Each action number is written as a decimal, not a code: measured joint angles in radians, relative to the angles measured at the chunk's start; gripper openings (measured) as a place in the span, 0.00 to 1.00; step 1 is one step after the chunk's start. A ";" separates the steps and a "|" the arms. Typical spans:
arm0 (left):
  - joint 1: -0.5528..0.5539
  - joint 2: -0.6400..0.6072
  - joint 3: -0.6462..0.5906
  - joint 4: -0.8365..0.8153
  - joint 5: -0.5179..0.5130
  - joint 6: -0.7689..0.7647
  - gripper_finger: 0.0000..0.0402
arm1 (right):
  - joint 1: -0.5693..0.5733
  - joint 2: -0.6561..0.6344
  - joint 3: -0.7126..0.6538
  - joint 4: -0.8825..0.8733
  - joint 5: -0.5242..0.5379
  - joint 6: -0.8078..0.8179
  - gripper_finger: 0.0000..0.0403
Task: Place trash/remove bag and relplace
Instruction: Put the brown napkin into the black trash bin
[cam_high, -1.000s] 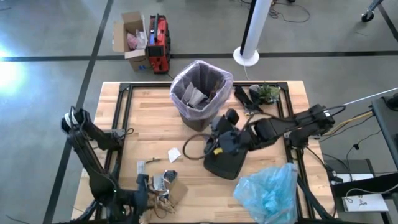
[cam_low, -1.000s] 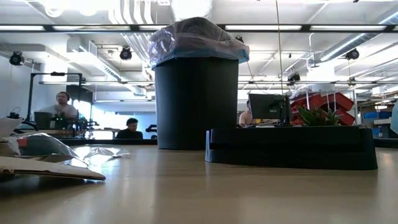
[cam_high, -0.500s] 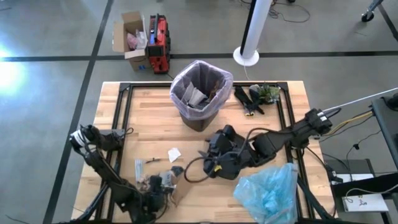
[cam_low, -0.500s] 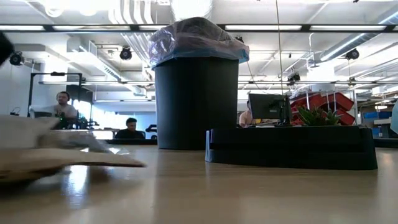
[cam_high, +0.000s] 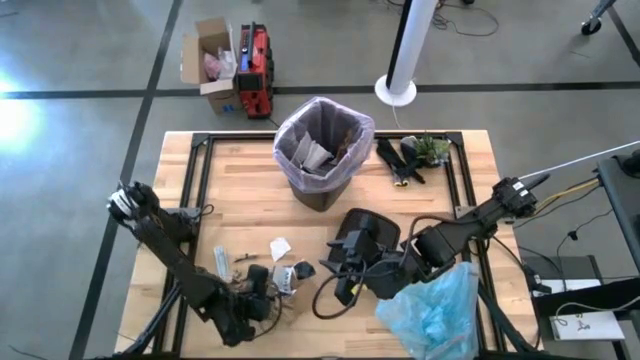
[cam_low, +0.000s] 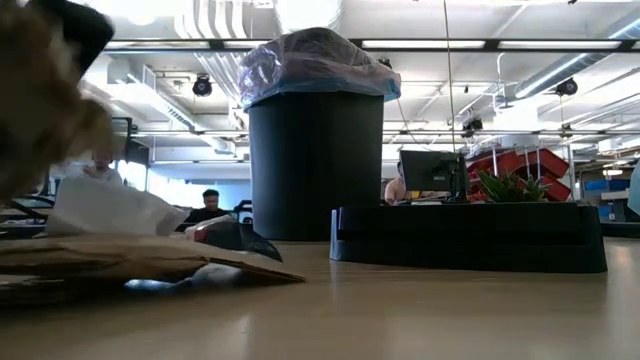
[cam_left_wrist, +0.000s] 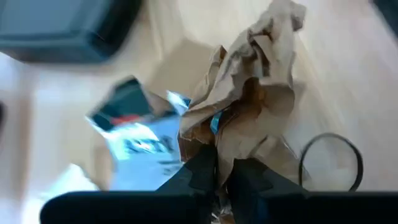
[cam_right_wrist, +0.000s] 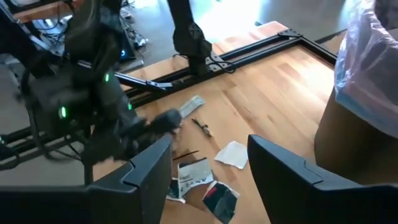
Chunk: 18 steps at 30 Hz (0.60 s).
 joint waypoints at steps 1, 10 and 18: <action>0.006 -0.034 0.000 -0.001 -0.003 0.007 0.03 | 0.000 0.000 0.000 0.000 -0.012 -0.015 0.47; 0.076 -0.365 0.000 0.060 -0.148 0.031 0.01 | 0.000 0.000 0.000 0.000 -0.054 -0.024 0.43; 0.333 -0.531 0.000 0.351 -0.186 0.188 0.01 | 0.000 0.002 0.000 0.001 -0.053 -0.020 0.41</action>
